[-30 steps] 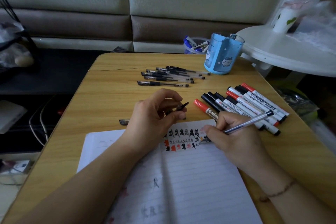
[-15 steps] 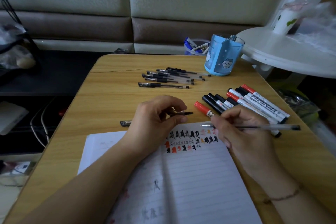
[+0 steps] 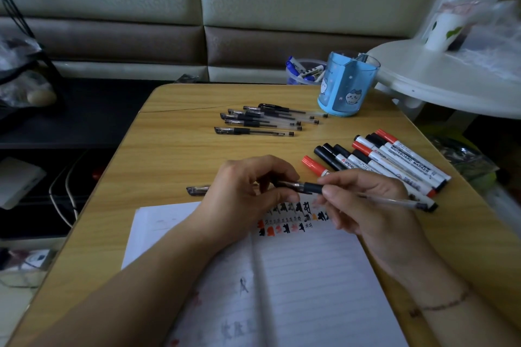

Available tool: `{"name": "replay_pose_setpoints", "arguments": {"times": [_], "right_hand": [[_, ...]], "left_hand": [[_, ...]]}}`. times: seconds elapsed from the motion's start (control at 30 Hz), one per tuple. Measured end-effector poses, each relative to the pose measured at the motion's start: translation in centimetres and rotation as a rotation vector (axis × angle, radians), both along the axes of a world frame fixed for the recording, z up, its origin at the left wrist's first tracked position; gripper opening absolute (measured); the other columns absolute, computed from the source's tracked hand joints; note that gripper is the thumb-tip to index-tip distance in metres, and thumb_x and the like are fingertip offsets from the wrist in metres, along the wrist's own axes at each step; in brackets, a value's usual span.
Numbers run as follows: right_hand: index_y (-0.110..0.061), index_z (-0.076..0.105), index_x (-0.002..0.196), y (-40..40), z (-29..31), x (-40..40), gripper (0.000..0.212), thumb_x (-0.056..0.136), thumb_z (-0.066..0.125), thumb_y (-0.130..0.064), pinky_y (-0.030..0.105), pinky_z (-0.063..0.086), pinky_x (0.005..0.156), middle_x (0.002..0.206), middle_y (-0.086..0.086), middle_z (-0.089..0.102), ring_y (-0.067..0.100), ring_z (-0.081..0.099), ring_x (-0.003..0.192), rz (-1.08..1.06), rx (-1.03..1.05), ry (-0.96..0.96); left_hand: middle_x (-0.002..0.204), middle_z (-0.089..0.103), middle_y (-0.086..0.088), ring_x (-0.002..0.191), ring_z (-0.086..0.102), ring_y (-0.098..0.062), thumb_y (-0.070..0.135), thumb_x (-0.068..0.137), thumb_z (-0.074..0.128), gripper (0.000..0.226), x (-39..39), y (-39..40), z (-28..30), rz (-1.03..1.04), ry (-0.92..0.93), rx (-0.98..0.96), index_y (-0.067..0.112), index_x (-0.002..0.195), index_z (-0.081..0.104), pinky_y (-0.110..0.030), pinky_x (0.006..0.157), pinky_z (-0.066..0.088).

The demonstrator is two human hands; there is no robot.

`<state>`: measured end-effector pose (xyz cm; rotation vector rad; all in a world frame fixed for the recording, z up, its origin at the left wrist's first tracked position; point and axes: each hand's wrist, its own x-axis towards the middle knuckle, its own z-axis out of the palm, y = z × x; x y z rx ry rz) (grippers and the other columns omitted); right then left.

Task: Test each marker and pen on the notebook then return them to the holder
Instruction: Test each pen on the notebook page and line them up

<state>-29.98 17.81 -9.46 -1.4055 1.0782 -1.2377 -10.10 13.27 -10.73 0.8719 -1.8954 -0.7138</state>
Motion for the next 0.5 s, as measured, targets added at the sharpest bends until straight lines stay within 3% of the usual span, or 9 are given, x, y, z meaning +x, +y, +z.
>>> {"name": "replay_pose_setpoints", "arguments": {"times": [0.17, 0.3, 0.4, 0.5], "right_hand": [[-0.026, 0.078, 0.087, 0.12, -0.14, 0.29, 0.023, 0.069, 0.072, -0.040, 0.027, 0.047, 0.051, 0.072, 0.025, 0.065, 0.019, 0.054, 0.052, -0.004, -0.011, -0.001], [-0.030, 0.077, 0.087, 0.34, -0.15, 0.63, 0.019, 0.072, 0.071, -0.040, 0.025, 0.049, 0.053, 0.073, 0.026, 0.065, 0.021, 0.057, 0.050, -0.015, -0.056, 0.011], [-0.027, 0.077, 0.088, 0.26, -0.24, 0.69, 0.014, 0.077, 0.075, -0.035, 0.020, 0.047, 0.051, 0.070, 0.025, 0.065, 0.022, 0.057, 0.048, -0.028, -0.092, 0.043], [-0.026, 0.076, 0.089, 0.03, -0.39, 0.48, 0.020, 0.074, 0.071, -0.038, 0.024, 0.049, 0.054, 0.068, 0.016, 0.065, 0.020, 0.057, 0.053, 0.011, -0.062, 0.023]], "left_hand": [[0.081, 0.073, 0.010, 0.078, 0.069, -0.002, 0.015, 0.072, 0.084, 0.028, -0.06, 0.25, 0.15, -0.027, 0.022, -0.015, 0.022, 0.096, 0.071, -0.021, 0.074, 0.056], [0.083, 0.073, 0.008, 0.080, 0.071, -0.003, 0.008, 0.072, 0.085, 0.042, -0.21, 0.53, 0.63, -0.024, 0.046, 0.001, 0.028, 0.104, 0.067, -0.016, 0.077, 0.054], [0.084, 0.074, 0.005, 0.080, 0.071, -0.003, 0.008, 0.073, 0.084, 0.042, -0.20, 0.54, 0.52, -0.026, 0.029, -0.012, 0.027, 0.106, 0.067, -0.017, 0.077, 0.055], [0.085, 0.073, 0.008, 0.080, 0.070, -0.003, 0.012, 0.074, 0.084, 0.034, -0.18, 0.43, 0.27, -0.008, 0.019, -0.017, 0.026, 0.101, 0.068, -0.017, 0.074, 0.055]]}}
